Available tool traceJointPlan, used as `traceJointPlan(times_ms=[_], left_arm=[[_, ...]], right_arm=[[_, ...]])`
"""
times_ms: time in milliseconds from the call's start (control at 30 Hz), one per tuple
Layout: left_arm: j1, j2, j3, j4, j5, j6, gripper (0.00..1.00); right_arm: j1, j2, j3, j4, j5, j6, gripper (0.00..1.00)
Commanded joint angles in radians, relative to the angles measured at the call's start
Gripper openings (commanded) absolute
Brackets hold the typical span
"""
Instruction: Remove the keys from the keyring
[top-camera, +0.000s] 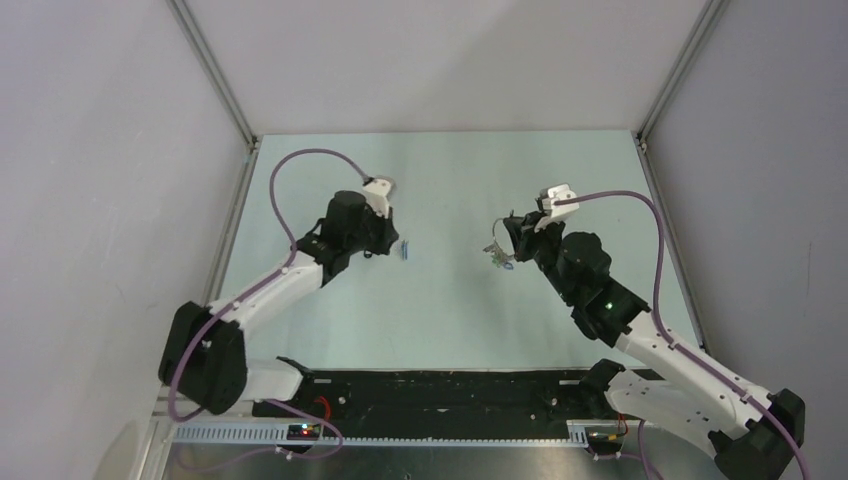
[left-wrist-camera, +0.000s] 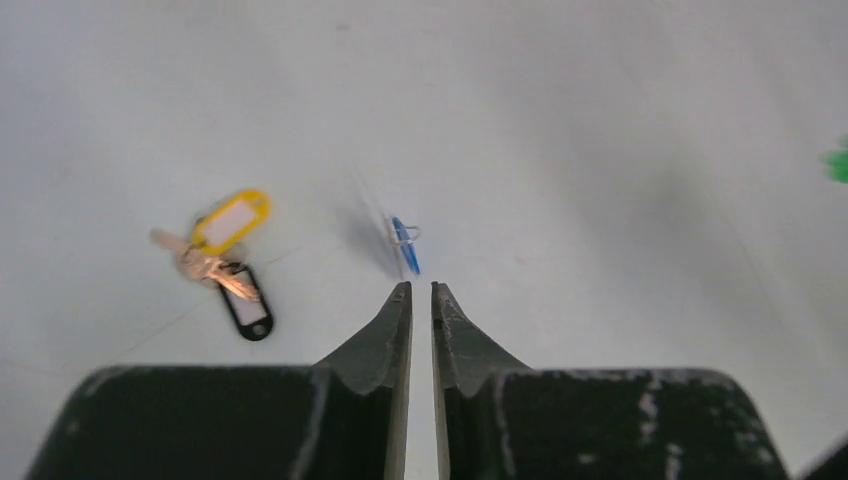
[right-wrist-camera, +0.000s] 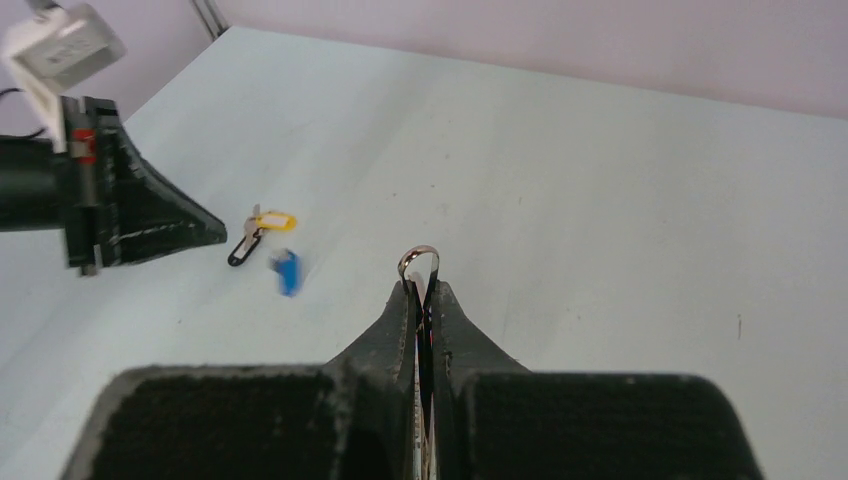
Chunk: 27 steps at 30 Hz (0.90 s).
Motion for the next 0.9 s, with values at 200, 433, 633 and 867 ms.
traceJointPlan(times_ms=[200, 433, 633, 867], left_arm=[[0.182, 0.29, 0.028, 0.375, -0.109, -0.215, 0.14], [0.16, 0.188, -0.019, 0.393, -0.083, -0.216, 0.36], [-0.019, -0.026, -0.09, 0.396, -0.106, -0.116, 0.78], [-0.089, -0.134, -0.156, 0.553, 0.191, 0.022, 0.83]], right_arm=[[-0.006, -0.066, 0.008, 0.015, 0.006, -0.037, 0.0], [-0.034, -0.1, 0.009, -0.022, 0.024, -0.041, 0.0], [-0.06, -0.097, 0.024, -0.008, -0.161, -0.038, 0.0], [-0.07, -0.094, 0.067, 0.026, -0.508, -0.028, 0.0]])
